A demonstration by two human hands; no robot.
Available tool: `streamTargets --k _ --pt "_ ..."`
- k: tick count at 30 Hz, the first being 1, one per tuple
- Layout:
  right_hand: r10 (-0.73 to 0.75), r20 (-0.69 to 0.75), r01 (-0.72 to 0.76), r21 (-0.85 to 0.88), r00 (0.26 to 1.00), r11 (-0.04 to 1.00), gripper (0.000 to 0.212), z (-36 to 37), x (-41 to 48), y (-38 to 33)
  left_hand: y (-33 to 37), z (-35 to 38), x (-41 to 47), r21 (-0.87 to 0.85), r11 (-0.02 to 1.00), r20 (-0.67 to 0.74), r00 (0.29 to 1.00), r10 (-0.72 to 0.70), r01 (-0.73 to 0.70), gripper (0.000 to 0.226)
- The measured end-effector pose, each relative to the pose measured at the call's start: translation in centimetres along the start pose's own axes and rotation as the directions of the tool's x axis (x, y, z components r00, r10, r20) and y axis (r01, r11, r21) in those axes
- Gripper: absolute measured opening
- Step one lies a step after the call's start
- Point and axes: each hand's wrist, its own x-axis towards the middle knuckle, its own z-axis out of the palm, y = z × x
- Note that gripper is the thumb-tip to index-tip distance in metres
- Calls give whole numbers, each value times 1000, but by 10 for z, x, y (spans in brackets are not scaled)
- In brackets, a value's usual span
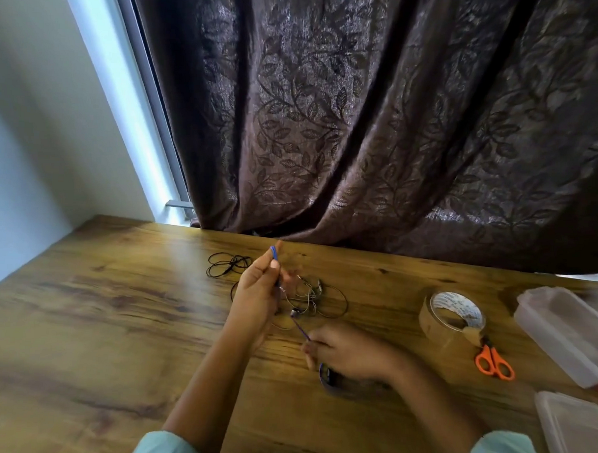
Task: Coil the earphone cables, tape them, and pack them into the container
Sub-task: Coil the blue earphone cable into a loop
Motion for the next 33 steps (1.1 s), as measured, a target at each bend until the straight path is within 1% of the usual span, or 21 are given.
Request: streamTargets --k 1,3,5,6,7,9,11,13,14,15,17,19,21,24,25,27,29,30,31,32,33 --pt "27 25 -26 -47 999 999 33 -6 -4 -2 -2 -5 1 195 980 -24 999 34 -29 32" --pt "45 1 -45 -78 999 996 33 -22 -12 -8 -6 -10 -1 510 858 20 998 54 -57 28" --pt "-6 -105 -6 -111 994 994 31 -40 -17 -16 -8 -9 -7 642 765 130 990 -60 -38 20" --pt "-40 -171 16 -137 984 990 29 -49 -18 -18 -8 -6 -11 660 751 193 972 -134 -27 22" --pt "-79 -241 42 -156 967 987 26 -57 -18 -18 -8 -1 -17 646 763 248 949 -194 -13 23" --pt "-132 -366 85 -143 921 986 21 -67 -11 -13 -5 6 -26 509 858 299 920 -253 70 24" --pt "-133 -488 141 -20 863 990 19 -69 -2 0 3 13 -34 254 946 319 906 -278 201 26" --pt "-87 -595 215 148 799 965 18 -61 8 11 10 15 -36 55 963 382 886 -264 263 27" --pt "-44 -627 233 223 778 947 19 -55 12 14 12 15 -36 -14 962 414 878 -241 271 26" --pt "6 -632 228 288 775 930 21 -47 16 15 13 15 -35 -74 957 424 877 -225 281 27" --pt "74 -573 193 390 816 900 26 -29 22 14 12 17 -33 -197 937 390 900 -196 289 30" --pt "85 -454 155 467 887 870 29 -11 23 12 12 18 -29 -306 922 322 937 -134 237 36" --pt "67 -324 77 414 944 907 31 0 19 13 13 15 -22 -379 909 218 971 -94 173 38" --pt "-9 -196 74 324 981 943 31 7 6 14 14 6 -11 -378 921 93 994 -64 95 39" --pt "-32 -166 77 276 986 958 31 6 3 14 14 5 -9 -348 936 60 997 -41 60 36" --pt "-43 -83 55 152 996 987 30 0 -6 7 13 5 -8 -221 975 -18 1000 10 -13 31" --pt "-14 -8 14 23 1000 1000 29 -11 -17 -2 9 4 -7 16 997 -44 996 72 -71 31" --pt "-7 10 8 -32 1000 999 29 -20 -22 -8 6 2 -7 191 976 -31 993 115 -107 32" --pt "-11 12 12 -79 1000 997 30 -29 -28 -15 2 -1 -7 356 926 -6 990 138 -127 33" --pt "-28 -10 27 -122 1000 992 30 -40 -33 -22 1 -2 -10 481 867 31 991 130 -128 36" --pt "-56 -59 47 -154 997 987 30 -49 -36 -27 -1 -2 -12 560 819 72 993 97 -121 36"
